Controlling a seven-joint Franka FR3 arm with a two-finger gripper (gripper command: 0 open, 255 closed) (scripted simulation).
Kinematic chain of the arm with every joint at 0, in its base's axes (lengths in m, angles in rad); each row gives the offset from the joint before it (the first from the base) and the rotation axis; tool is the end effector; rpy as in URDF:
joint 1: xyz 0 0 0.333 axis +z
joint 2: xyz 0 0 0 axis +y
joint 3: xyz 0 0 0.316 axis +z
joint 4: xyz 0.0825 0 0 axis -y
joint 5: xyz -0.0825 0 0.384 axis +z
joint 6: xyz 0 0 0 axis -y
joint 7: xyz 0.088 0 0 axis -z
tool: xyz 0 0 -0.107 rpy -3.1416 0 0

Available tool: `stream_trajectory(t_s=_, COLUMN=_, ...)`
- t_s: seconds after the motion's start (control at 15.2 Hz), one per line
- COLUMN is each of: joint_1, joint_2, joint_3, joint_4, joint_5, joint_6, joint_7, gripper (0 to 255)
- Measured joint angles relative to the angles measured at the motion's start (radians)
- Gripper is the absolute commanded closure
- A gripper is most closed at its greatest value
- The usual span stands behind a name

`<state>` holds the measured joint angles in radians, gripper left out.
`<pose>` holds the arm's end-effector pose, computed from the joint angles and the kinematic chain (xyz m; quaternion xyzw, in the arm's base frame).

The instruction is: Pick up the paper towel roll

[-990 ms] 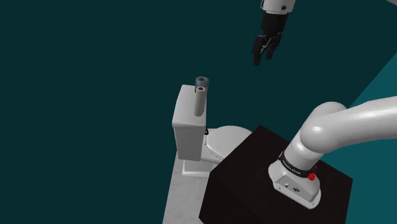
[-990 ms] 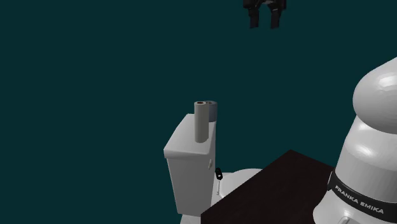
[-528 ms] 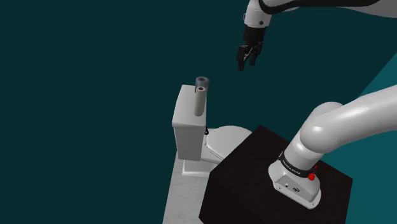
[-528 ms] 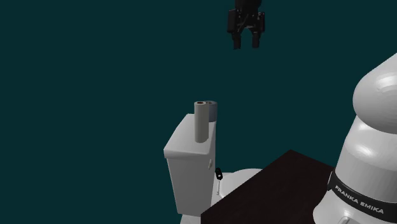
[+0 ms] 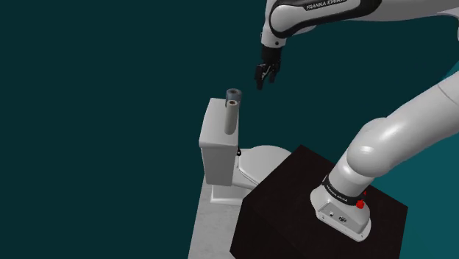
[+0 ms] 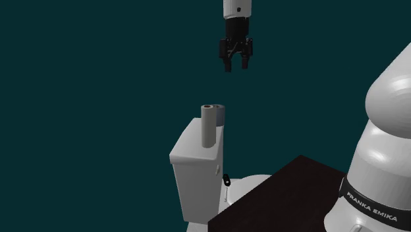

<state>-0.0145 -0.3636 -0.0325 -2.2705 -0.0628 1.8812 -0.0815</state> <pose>0.4390 -0.0264 0.4997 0.9992 0.0284 -0.0144 0.0231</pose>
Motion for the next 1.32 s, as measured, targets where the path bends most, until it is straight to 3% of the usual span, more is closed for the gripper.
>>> stream_trajectory(t_s=0.59, joint_1=0.000, joint_2=0.323, joint_3=-0.022, joint_4=0.149, joint_5=0.010, joint_6=0.185, joint_7=-0.079, gripper=0)
stream_trajectory(t_s=1.32, joint_1=-0.013, joint_2=0.745, joint_3=-0.016, joint_4=0.489, joint_5=0.040, joint_6=0.279, joint_7=-0.168, gripper=0)
